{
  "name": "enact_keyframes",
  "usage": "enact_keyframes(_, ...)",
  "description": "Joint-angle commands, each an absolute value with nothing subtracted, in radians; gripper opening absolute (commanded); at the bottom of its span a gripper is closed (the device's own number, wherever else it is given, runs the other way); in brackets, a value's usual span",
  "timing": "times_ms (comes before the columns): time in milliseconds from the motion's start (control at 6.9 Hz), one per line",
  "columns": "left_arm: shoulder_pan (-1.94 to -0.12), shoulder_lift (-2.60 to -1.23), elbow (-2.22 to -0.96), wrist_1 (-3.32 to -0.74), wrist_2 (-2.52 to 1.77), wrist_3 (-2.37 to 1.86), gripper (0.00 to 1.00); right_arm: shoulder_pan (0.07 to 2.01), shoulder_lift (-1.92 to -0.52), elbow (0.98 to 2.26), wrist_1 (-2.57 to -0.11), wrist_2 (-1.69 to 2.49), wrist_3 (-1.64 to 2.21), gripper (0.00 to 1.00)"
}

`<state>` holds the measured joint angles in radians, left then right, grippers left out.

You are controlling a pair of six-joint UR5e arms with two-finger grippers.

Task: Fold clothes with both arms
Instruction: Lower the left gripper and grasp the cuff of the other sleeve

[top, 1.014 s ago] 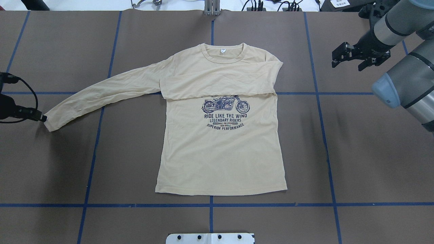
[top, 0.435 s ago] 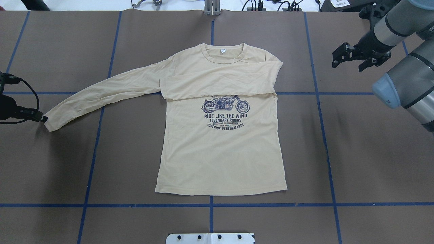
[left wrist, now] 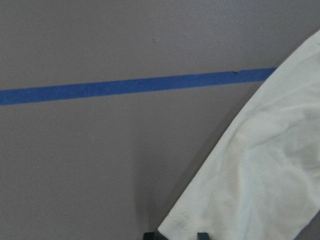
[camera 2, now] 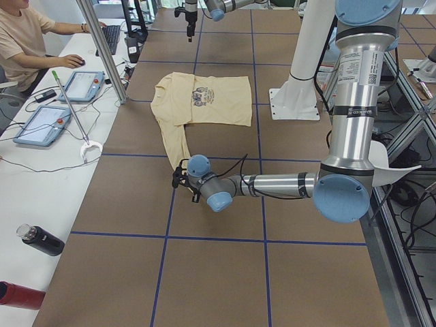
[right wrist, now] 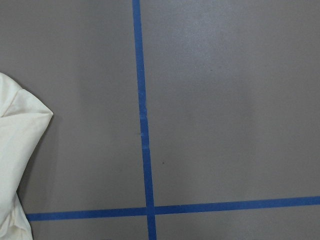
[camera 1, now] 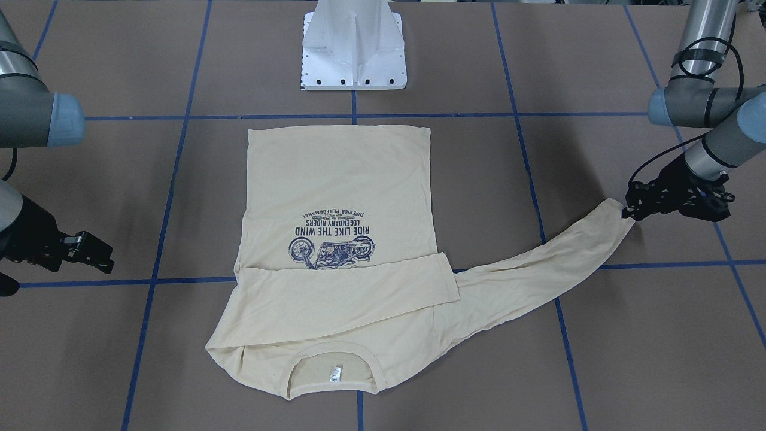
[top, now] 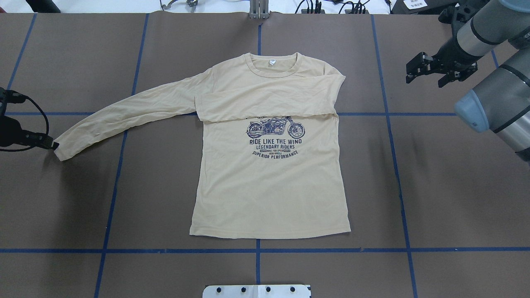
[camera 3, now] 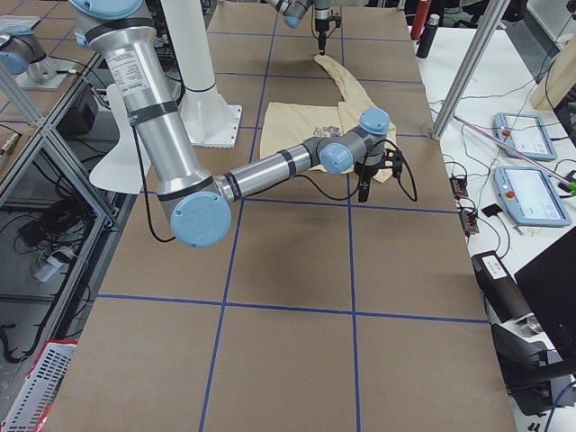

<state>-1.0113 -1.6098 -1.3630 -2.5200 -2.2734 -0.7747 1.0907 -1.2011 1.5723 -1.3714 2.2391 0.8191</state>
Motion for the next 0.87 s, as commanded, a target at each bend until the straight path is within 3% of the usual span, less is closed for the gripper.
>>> enact_keyframes(0, -1.008, -1.612, -1.361, -2.517, -2.272, -0.775, 0.41, 1.091, -1.203, 1.572, -1.371, 2.240, 0.818, 0.96)
enact_keyframes(145, -1.009, -1.614, -1.361, -2.517, -2.273, -0.775, 0.40, 1.091, -1.204, 1.572, -1.371, 2.240, 0.819, 0.96)
enact_keyframes(435, -1.008, -1.614, -1.362, -2.520, -2.270, -0.775, 0.00, 1.091, -1.204, 1.572, -1.373, 2.240, 0.819, 0.96)
enact_keyframes(724, -1.008, -1.608, -1.374, -2.526, -2.269, -0.775, 0.00, 1.091, -1.207, 1.572, -1.371, 2.240, 0.818, 0.96)
